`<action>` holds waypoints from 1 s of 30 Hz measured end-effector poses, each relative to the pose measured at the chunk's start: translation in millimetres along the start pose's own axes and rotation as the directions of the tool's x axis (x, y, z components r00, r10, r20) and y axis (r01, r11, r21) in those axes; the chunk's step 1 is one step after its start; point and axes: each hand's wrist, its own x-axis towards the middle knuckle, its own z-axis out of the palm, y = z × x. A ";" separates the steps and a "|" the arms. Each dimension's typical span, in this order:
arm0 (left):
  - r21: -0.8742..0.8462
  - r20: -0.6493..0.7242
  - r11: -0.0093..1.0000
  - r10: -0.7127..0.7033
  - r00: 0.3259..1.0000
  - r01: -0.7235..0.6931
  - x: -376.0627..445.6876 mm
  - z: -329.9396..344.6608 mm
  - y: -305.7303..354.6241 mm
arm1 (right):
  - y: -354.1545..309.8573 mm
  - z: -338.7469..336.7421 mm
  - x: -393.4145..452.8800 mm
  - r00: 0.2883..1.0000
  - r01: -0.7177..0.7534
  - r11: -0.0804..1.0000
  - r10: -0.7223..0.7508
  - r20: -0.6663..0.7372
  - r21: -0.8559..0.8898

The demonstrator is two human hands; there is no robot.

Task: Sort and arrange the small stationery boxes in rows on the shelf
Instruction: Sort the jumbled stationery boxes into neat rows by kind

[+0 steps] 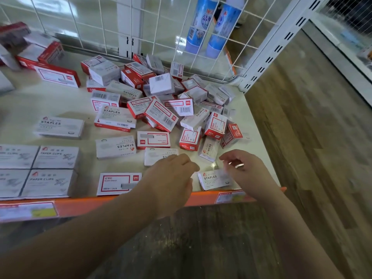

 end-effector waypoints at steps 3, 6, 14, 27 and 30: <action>0.006 -0.079 0.998 -0.055 0.995 0.056 -8.6 -6.9 -9.5 | -10.1 1.1 5.4 0.995 0.025 0.999 -0.027 -0.095 -0.020; 0.012 -0.154 0.994 -0.103 0.983 0.106 -17.1 -14.4 -23.3 | -19.2 2.2 9.6 0.995 0.046 0.997 -0.051 -0.080 -0.060; -0.002 -0.173 0.988 -0.155 0.973 0.157 -30.0 -21.9 -32.9 | -11.9 0.6 3.5 0.993 0.005 0.976 0.020 0.114 -0.216; 0.021 -0.070 0.995 -0.096 0.993 0.097 -20.6 -8.9 -19.3 | 11.7 2.5 -0.2 0.987 -0.051 0.992 0.068 0.146 -0.119; 0.028 -0.080 0.995 -0.088 0.993 0.091 -19.7 -8.2 -20.2 | 10.8 2.2 1.2 0.985 -0.056 0.991 0.074 0.155 -0.120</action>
